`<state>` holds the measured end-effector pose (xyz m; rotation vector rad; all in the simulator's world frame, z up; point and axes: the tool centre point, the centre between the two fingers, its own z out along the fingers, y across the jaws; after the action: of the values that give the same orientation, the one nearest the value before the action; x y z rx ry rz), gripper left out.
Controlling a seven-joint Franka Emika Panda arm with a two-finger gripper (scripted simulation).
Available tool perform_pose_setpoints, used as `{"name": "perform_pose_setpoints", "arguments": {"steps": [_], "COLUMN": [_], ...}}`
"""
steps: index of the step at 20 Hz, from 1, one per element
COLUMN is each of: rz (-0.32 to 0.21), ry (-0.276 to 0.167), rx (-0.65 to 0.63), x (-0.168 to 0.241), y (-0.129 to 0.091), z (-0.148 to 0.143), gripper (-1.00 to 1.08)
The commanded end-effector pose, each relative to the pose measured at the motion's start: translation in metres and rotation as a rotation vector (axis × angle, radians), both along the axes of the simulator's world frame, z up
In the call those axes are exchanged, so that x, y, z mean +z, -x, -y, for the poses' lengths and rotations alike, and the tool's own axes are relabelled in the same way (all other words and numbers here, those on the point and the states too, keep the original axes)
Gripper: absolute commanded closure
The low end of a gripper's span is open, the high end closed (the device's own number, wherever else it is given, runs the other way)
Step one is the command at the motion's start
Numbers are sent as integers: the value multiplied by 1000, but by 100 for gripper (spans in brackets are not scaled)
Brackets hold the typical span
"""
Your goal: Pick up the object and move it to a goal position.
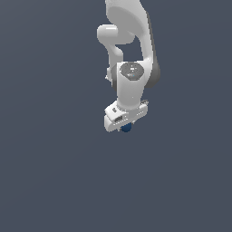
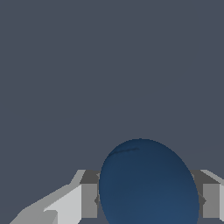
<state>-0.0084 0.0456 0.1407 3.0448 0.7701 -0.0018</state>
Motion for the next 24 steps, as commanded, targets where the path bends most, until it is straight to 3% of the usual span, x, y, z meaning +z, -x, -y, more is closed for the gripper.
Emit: {"name": "perform_pose_setpoints", "arguments": {"steps": [1, 16, 24], "rz": [1, 1, 1], "ry": [0, 0, -1], "rx": [0, 1, 0], "x": [27, 183, 235], "y": [-1, -9, -15], "z": [-17, -112, -144], "gripper": [108, 108, 108]}}
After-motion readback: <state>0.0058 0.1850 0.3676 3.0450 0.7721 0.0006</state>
